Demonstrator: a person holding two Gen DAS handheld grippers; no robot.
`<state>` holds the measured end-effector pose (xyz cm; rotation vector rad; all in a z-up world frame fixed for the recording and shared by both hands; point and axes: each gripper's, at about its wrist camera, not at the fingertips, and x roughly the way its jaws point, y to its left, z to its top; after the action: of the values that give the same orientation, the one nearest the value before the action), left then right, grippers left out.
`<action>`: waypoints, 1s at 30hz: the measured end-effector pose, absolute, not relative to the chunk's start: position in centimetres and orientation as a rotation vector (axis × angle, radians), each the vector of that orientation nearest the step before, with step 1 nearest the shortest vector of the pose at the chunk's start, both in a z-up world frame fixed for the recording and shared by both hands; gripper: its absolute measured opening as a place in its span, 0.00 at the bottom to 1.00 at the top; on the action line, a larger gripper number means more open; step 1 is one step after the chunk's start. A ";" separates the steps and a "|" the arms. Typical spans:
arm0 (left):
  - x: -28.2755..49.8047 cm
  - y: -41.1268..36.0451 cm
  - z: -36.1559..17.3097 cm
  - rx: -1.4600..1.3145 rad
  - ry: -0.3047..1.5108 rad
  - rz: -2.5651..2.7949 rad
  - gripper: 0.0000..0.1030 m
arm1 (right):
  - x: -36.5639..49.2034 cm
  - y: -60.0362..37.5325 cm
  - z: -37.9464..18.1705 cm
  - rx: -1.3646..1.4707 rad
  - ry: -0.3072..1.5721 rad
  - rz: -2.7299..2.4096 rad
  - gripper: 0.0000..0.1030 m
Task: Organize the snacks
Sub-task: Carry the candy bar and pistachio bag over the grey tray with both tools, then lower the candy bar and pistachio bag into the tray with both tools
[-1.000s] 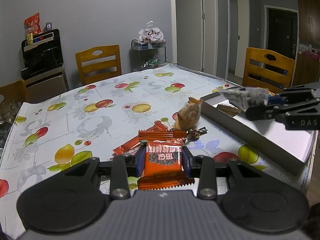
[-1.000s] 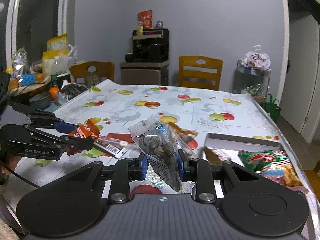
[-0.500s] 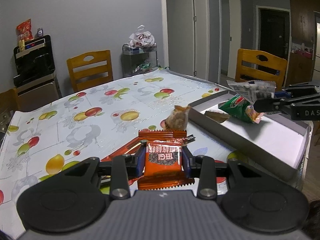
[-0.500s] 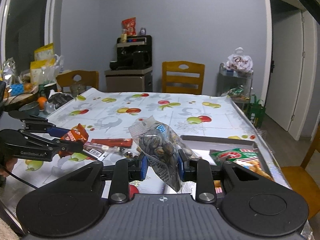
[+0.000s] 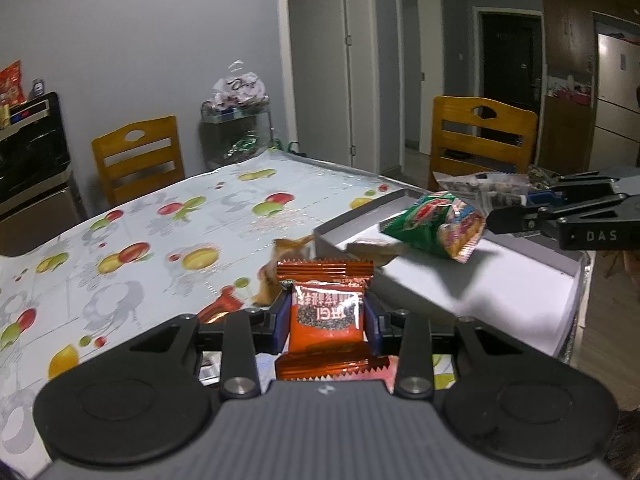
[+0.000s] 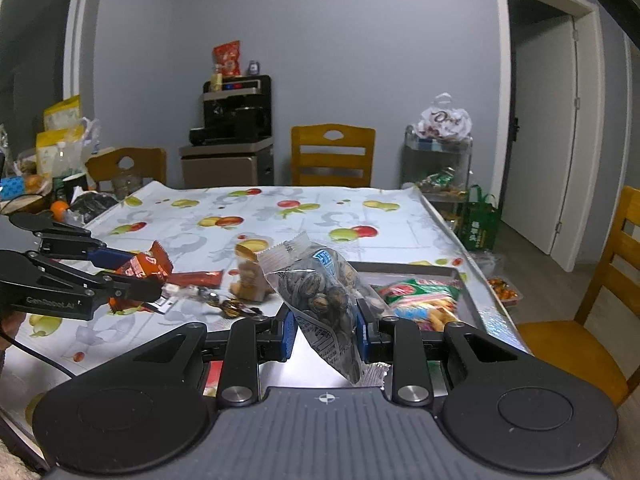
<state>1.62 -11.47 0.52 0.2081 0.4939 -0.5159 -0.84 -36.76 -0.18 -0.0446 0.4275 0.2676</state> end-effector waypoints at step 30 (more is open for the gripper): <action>2.4 -21.3 -0.5 0.305 0.512 -0.718 0.34 | -1.7 -43.1 -2.6 -0.006 0.421 0.203 0.30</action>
<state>2.44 -21.27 -0.45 0.3048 0.5123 -0.7178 -1.72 -43.14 -2.58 -0.0062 0.4209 0.2031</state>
